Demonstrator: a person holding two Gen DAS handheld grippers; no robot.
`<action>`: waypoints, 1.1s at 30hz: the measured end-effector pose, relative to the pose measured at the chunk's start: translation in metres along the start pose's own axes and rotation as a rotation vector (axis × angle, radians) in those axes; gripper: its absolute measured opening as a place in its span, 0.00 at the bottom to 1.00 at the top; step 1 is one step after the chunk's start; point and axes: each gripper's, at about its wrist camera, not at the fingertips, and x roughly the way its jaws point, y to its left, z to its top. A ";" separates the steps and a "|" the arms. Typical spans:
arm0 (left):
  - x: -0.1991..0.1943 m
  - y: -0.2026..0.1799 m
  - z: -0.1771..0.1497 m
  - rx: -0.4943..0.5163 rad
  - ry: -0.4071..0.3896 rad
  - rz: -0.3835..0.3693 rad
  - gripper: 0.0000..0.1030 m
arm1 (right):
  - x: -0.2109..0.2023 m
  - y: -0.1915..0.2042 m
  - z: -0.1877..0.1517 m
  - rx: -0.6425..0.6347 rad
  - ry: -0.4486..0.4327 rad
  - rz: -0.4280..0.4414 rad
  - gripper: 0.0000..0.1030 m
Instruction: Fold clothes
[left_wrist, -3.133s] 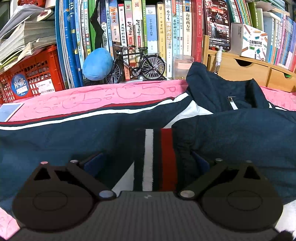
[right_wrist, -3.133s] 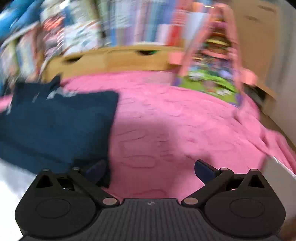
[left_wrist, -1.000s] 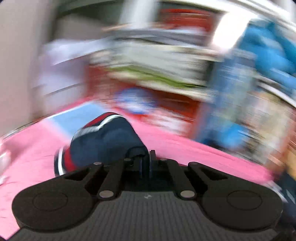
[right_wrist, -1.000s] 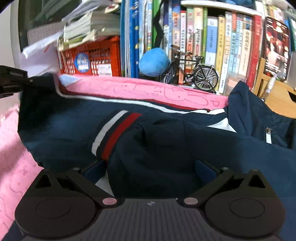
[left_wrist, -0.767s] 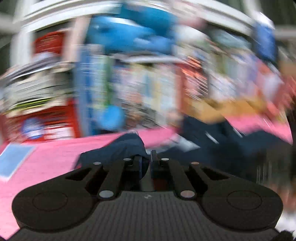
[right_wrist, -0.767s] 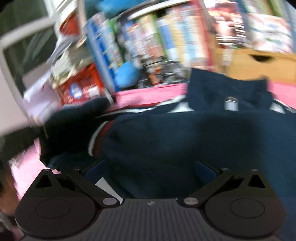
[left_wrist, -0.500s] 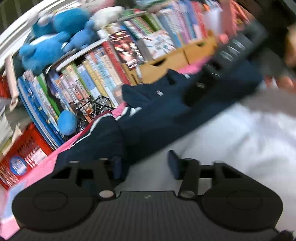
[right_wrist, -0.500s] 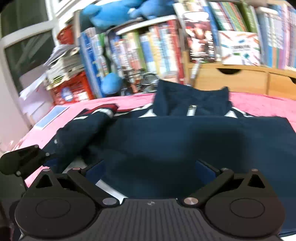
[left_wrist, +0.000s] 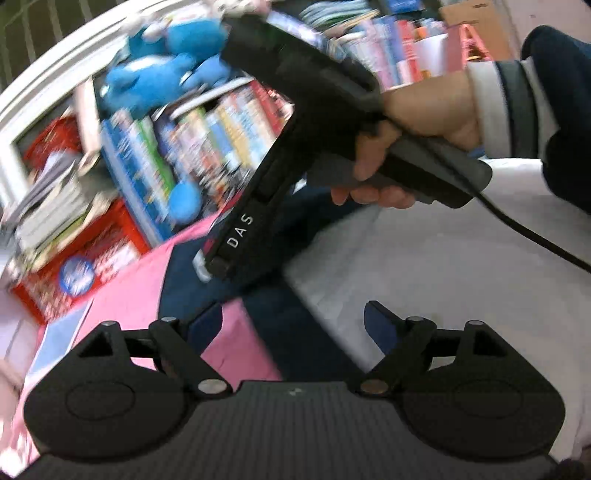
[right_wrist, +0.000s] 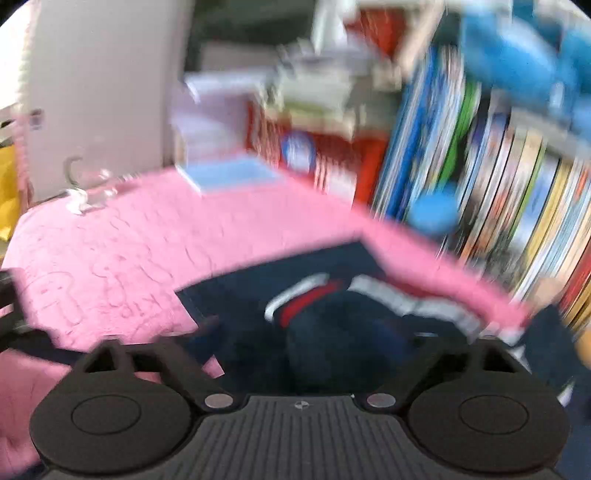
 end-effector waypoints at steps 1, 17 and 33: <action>-0.002 0.005 -0.002 -0.021 0.010 0.006 0.82 | 0.010 -0.006 0.001 0.055 0.033 -0.016 0.45; 0.042 0.027 0.041 -0.185 -0.006 0.075 0.82 | -0.191 -0.194 -0.110 0.716 -0.308 -0.334 0.17; 0.111 0.027 0.039 -0.146 0.155 0.315 0.83 | -0.182 -0.226 -0.191 0.813 -0.163 -0.582 0.48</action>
